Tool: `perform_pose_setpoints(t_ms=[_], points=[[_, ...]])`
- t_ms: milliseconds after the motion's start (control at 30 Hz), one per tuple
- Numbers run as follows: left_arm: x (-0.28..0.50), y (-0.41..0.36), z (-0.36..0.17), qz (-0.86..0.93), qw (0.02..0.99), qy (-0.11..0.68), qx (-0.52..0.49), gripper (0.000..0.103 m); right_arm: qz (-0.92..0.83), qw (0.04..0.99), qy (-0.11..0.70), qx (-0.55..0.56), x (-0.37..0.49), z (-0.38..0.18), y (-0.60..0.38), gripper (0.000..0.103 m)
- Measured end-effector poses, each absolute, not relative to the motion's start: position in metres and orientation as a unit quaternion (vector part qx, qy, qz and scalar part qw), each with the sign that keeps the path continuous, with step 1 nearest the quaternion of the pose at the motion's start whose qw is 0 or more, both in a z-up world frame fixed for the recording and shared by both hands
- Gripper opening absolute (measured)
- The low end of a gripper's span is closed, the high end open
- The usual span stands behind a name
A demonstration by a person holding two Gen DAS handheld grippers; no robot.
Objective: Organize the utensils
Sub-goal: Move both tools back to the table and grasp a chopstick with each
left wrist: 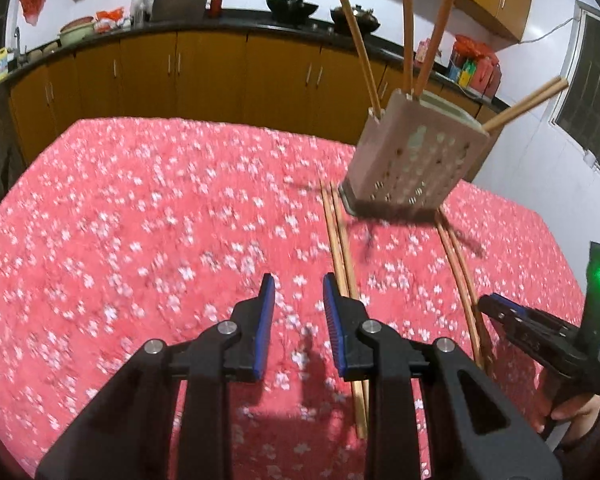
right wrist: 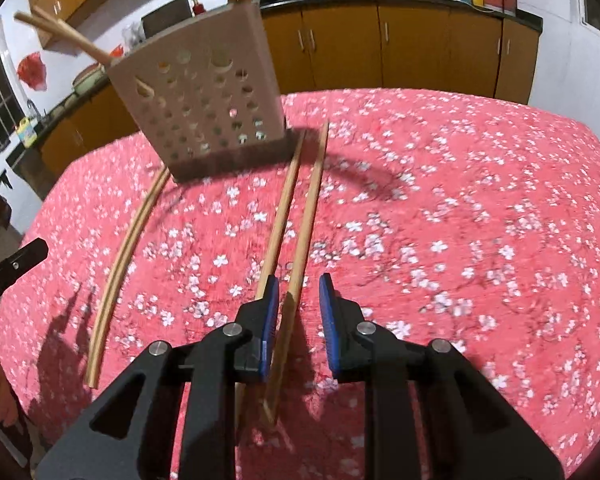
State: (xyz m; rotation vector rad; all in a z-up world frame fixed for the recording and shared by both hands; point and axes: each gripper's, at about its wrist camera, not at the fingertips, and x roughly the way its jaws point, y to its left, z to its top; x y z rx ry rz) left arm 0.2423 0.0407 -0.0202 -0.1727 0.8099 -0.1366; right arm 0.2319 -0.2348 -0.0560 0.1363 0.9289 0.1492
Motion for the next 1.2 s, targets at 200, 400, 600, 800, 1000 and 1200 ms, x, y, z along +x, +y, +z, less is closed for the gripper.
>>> perform_pose_setpoints(t_ms=[200,400,600,800,1000,1200], points=[[0.245,0.025,-0.034,-0.095,0.9,0.416,-0.086,0.026,0.046,0.895,0.441,0.046,0.232,-0.062,-0.24,0.008],[0.247,0.01,-0.048,-0.114,0.888,0.437,-0.081,0.025,0.002,0.896,0.439,0.07,0.232,-0.064,-0.27,0.008],[0.247,-0.001,-0.057,-0.111,0.885,0.448,-0.06,0.019,0.004,0.897,0.437,0.061,0.229,-0.064,-0.27,0.008],[0.248,-0.013,-0.063,-0.098,0.888,0.449,-0.026,0.017,0.009,0.897,0.437,0.062,0.227,-0.063,-0.269,0.008],[0.252,-0.019,-0.064,-0.078,0.892,0.446,-0.005,0.009,0.022,0.898,0.436,0.049,0.226,-0.062,-0.258,0.008],[0.265,0.009,-0.061,-0.05,0.893,0.446,-0.016,0.008,0.019,0.899,0.434,0.052,0.228,-0.063,-0.262,0.008]])
